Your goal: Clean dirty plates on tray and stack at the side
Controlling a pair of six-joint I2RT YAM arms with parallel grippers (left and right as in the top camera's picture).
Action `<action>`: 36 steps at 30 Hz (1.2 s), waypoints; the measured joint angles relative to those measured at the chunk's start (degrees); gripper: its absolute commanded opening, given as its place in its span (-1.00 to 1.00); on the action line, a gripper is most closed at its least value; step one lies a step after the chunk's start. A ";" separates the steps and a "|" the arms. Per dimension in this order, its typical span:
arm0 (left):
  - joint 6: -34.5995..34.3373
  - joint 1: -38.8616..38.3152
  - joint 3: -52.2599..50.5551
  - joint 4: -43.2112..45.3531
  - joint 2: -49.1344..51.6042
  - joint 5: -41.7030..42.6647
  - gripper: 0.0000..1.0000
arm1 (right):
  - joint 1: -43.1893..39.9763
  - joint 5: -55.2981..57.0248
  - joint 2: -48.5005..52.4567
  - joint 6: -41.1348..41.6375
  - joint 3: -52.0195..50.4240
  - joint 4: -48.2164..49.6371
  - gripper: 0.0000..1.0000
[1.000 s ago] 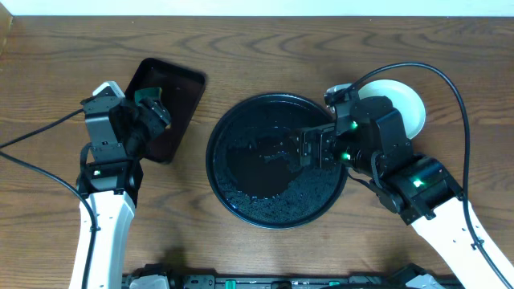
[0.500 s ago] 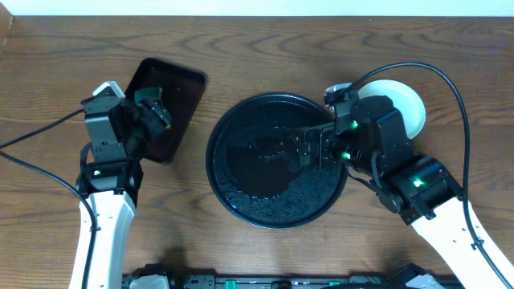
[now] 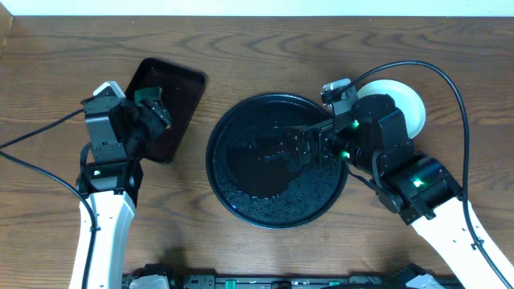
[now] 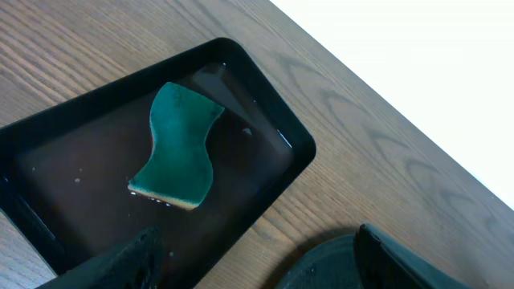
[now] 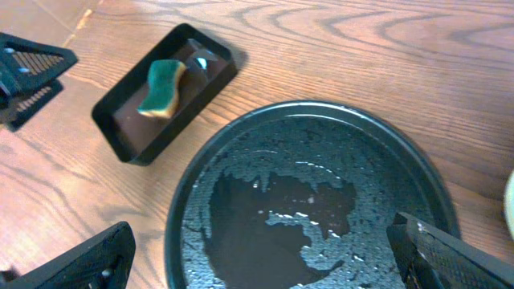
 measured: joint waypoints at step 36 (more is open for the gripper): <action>-0.13 0.00 0.00 -0.13 0.00 0.37 0.54 | -4.33 4.74 -48.50 -7.26 -60.94 48.74 0.99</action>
